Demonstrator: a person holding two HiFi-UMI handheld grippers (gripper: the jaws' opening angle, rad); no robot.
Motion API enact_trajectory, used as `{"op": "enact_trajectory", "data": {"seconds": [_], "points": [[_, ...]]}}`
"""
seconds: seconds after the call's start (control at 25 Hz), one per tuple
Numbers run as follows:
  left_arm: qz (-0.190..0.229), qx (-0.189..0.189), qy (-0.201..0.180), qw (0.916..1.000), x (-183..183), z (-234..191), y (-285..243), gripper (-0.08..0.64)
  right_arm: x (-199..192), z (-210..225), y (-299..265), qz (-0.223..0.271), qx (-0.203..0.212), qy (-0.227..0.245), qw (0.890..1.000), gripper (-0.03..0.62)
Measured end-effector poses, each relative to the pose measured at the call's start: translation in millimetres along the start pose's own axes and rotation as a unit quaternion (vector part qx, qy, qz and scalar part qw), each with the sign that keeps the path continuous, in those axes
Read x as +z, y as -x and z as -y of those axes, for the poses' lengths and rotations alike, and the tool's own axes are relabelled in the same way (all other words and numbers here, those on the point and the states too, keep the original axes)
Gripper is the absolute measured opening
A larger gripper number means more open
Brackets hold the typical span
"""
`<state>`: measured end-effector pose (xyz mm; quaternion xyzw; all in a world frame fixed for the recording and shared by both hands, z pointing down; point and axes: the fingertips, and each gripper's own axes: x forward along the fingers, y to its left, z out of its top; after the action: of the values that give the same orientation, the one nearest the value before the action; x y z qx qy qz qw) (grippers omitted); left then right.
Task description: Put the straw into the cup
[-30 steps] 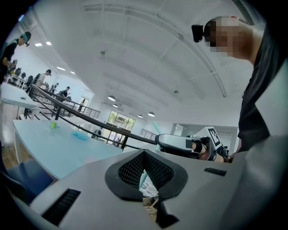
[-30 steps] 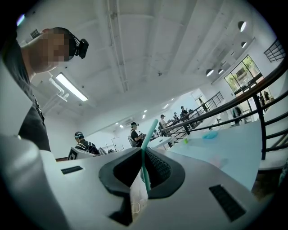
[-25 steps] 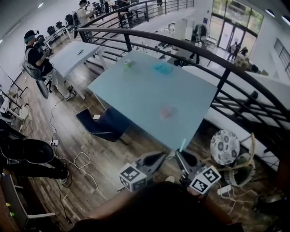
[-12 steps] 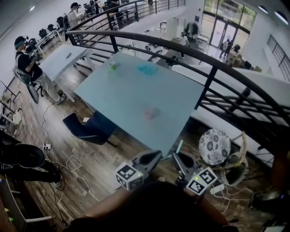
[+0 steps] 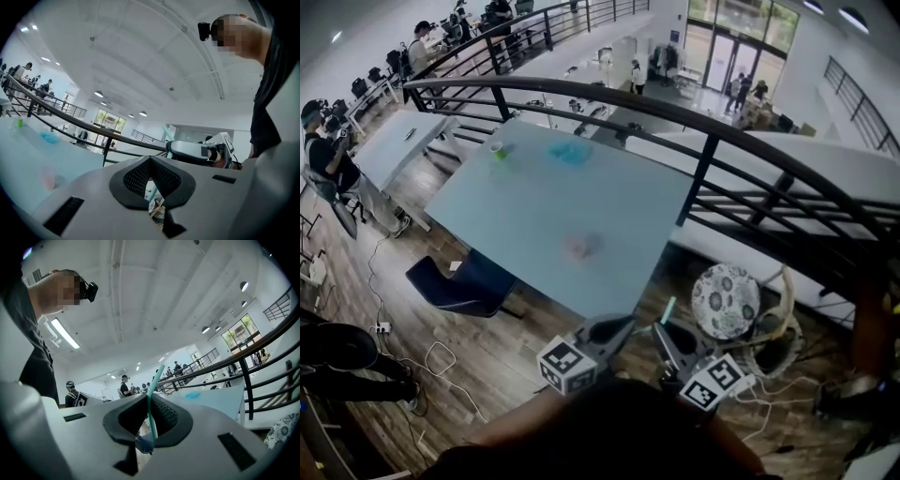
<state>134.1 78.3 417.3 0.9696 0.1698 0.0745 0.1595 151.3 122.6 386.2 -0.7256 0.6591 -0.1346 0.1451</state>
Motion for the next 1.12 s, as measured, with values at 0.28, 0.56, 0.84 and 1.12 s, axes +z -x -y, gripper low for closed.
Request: {"op": "enact_trajectory", "data": {"seconds": [0.28,0.56,0.84,1.12], "points": [[-0.004,-0.002,0.003,1.0000,2,-23,-10,0.011,0,15,-20,-0.004,-0.002,-0.005,1.000,0.031],[0.000,-0.005,0.008,1.0000,19,-68,-6,0.011,5,26,-72,-0.014,0.005,-0.002,1.000,0.031],[0.001,0.005,-0.010,0.9999,44,-126,12,0.011,11,29,-135,-0.024,0.012,0.006,1.000,0.031],[0.009,0.022,0.007,0.9997,61,-181,36,0.011,15,26,-195,-0.034,0.017,0.000,0.999,0.031]]}}
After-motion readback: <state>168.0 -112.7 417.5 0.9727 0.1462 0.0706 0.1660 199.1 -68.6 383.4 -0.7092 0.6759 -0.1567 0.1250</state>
